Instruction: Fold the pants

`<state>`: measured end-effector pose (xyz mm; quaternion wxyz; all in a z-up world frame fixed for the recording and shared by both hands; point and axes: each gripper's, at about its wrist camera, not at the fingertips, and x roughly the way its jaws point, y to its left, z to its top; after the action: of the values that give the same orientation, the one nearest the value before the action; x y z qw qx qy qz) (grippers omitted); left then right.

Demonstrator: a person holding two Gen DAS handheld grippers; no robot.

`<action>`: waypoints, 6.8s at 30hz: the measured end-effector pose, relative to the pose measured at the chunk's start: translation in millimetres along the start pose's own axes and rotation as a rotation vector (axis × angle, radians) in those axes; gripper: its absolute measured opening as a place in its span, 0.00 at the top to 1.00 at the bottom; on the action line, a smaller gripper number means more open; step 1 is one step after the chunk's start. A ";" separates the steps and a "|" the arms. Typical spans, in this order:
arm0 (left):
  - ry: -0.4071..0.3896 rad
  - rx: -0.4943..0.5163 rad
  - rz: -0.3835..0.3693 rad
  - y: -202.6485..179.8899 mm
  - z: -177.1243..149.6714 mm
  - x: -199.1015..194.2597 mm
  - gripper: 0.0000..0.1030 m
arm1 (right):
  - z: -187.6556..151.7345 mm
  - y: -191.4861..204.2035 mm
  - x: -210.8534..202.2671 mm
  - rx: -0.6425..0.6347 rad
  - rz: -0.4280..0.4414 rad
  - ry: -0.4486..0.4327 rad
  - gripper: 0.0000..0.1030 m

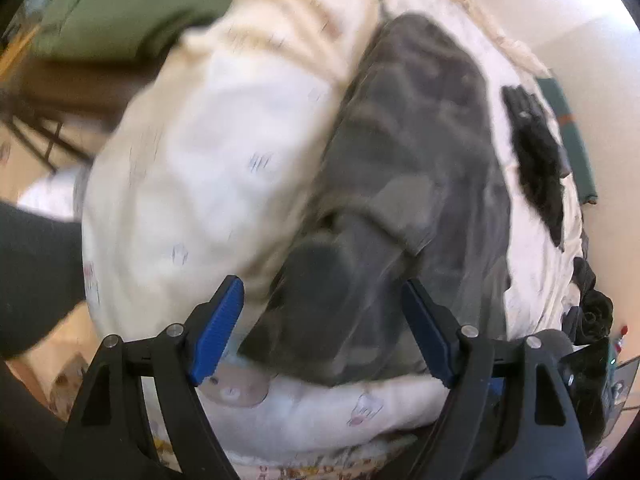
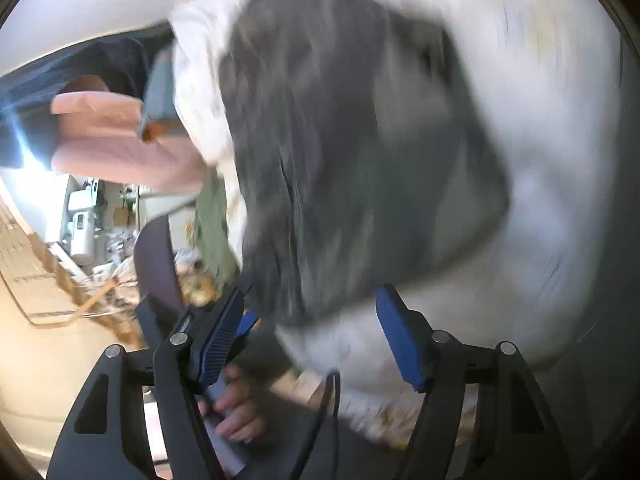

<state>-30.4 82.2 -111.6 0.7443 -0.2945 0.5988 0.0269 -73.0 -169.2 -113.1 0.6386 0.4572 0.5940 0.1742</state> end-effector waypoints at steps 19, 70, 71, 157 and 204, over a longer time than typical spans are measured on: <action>0.042 0.124 0.025 -26.0 -8.7 20.8 0.66 | 30.3 -30.0 10.9 0.050 -0.137 -0.257 0.34; -0.033 0.067 -0.249 -68.4 58.9 -70.8 0.75 | 60.0 51.3 -68.2 -0.059 -0.088 -0.418 0.87; -0.033 0.101 -0.227 -76.0 68.0 -71.1 0.75 | 65.6 59.3 -67.4 -0.075 -0.099 -0.416 0.87; -0.085 0.450 -0.124 -166.8 238.0 28.5 0.98 | 312.3 141.4 16.5 -0.812 -0.289 -0.264 0.98; -0.234 0.345 0.170 -189.1 319.5 113.6 0.38 | 413.7 136.4 90.6 -0.658 -0.556 -0.326 0.53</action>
<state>355.6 41.0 -103.0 0.8431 -0.1061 0.5267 0.0210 371.7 -184.7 -110.7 0.8572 0.0747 0.4993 0.1013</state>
